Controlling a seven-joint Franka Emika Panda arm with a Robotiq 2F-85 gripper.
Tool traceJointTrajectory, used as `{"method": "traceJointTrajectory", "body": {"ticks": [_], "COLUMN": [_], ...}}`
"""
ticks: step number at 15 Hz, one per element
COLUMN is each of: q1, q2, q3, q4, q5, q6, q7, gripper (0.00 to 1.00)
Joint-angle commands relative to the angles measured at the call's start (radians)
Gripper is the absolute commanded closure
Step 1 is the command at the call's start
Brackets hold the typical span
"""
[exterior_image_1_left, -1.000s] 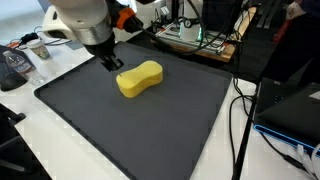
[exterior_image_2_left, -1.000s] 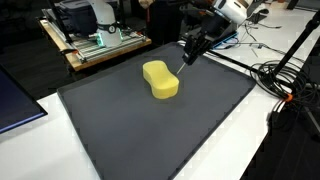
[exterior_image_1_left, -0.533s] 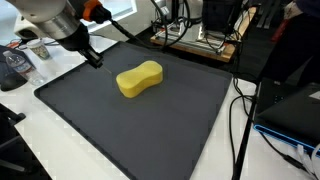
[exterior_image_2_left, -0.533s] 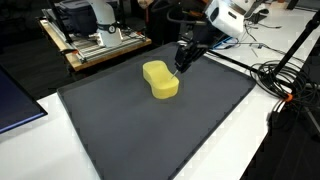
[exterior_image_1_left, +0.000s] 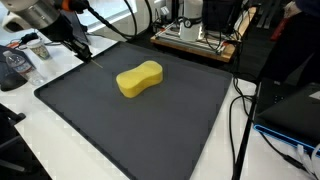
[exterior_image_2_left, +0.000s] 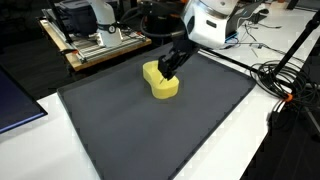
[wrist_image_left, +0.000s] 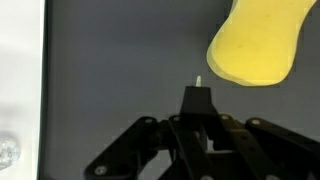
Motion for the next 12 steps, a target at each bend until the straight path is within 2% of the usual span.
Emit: {"method": "traceJointTrajectory", "body": {"ticks": [1,8,12], "q1": [-0.070,-0.200,-0.266], "q2": [0.000,-0.050,-0.121], "q3": [0.035,0.100,0.123], "q4": [0.001,-0.115,-0.266], "q5": [0.061,0.194,0.256], "q6": [0.017,0.123,0.212], "q7": [-0.094,-0.257,-0.309], "gripper": [0.96,0.96,0.96]}}
